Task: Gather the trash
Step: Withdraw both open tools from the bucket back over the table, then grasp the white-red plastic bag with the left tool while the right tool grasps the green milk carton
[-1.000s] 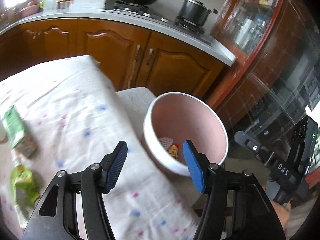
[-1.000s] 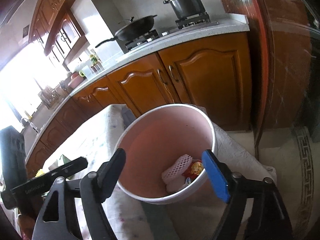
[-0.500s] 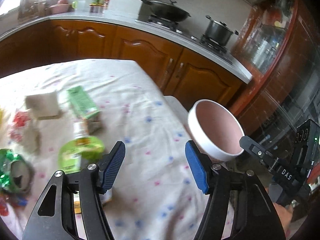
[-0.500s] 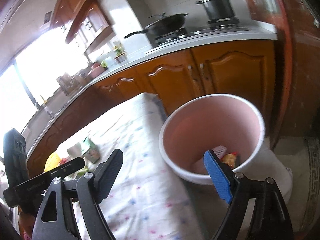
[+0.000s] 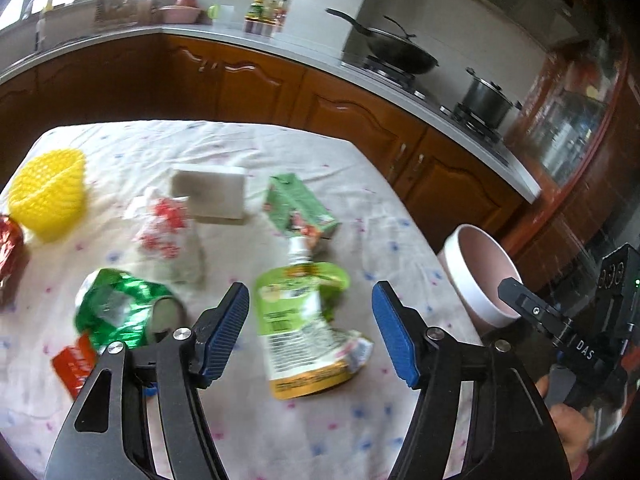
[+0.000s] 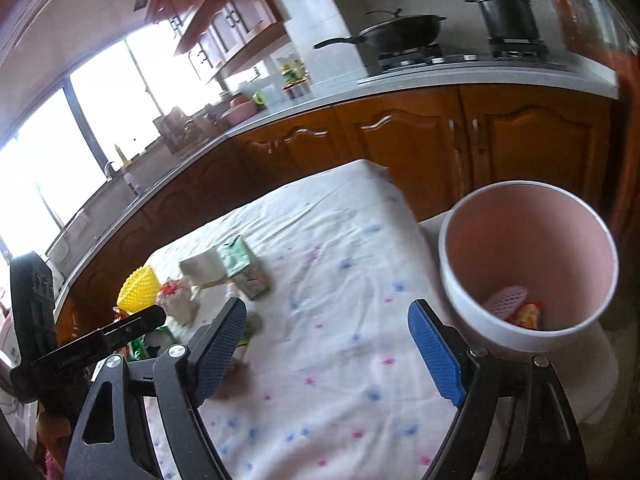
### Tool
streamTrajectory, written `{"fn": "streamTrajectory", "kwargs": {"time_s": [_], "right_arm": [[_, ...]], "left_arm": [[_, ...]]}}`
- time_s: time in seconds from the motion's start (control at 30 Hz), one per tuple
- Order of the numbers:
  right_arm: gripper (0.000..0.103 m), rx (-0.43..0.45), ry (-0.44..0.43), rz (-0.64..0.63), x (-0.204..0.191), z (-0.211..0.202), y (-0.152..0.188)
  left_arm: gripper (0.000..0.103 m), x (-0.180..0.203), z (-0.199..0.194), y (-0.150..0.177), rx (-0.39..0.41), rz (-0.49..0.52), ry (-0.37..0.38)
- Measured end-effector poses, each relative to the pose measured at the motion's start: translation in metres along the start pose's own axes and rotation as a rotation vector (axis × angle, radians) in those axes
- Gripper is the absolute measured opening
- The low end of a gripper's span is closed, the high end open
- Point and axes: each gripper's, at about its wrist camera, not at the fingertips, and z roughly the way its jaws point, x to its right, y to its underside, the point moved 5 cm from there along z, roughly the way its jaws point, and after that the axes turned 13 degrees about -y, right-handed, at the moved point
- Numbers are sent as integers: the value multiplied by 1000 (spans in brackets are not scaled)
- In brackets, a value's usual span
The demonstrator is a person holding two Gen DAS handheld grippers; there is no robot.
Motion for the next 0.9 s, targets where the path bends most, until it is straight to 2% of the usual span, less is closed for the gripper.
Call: {"fn": "streamTrajectory", "kwargs": {"time_s": [0.47,0.73,0.9], "right_arm": [[85,-61,-67,-88,-44,46,-2],[85,-119,-96,-133,-60,88,-11],[85,-169,-107,-166,-66,122,-18]], "left_arm": [[67,-68,10,-6,-13,-89,-73],[67,-85,27,-18,-66,-102,-79],[67,-90,42,-29,-93,-87,-114]]}}
